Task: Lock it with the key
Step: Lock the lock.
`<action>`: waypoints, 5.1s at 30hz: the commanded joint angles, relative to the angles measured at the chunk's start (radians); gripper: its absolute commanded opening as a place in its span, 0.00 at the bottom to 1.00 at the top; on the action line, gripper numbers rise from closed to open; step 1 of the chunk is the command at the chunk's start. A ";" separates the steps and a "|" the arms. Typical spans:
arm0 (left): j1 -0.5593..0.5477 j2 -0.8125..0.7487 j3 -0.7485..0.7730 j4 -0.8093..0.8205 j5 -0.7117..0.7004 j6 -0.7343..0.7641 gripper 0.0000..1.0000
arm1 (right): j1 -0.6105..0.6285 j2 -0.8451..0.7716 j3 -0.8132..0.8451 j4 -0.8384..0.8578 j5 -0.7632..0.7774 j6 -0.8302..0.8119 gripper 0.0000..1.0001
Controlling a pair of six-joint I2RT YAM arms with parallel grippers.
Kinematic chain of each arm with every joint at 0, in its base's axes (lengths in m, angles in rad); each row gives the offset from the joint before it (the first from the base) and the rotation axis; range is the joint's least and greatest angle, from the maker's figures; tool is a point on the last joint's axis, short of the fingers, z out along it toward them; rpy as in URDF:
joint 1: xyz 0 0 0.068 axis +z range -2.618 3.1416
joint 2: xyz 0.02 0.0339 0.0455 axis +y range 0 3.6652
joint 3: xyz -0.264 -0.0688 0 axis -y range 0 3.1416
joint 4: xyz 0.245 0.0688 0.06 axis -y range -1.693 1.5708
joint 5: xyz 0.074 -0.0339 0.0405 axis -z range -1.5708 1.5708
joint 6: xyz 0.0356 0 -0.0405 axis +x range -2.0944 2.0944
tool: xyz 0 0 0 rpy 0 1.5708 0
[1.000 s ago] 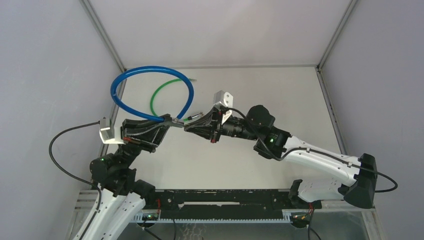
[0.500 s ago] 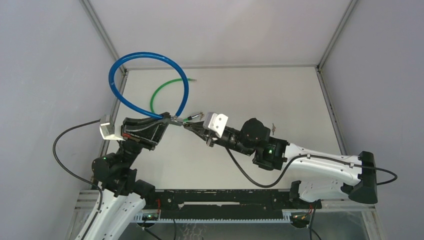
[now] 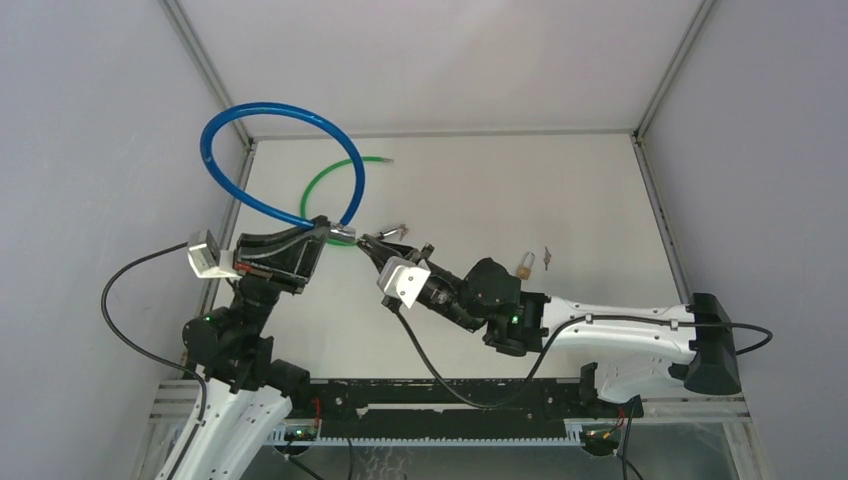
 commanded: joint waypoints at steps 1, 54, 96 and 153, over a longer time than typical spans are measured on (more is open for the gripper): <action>0.013 0.013 -0.041 -0.112 0.020 -0.002 0.00 | 0.039 0.006 0.028 0.247 0.065 -0.138 0.00; 0.031 -0.057 -0.117 -0.067 0.117 0.216 0.00 | -0.399 -0.114 0.110 0.033 -0.379 1.031 0.00; 0.031 -0.054 -0.082 0.009 0.160 0.184 0.00 | -0.485 -0.273 -0.072 -0.263 -0.856 0.791 0.90; 0.117 -0.051 -0.004 0.161 0.134 0.167 0.00 | -0.459 -0.034 -0.175 -0.256 -0.782 0.780 0.00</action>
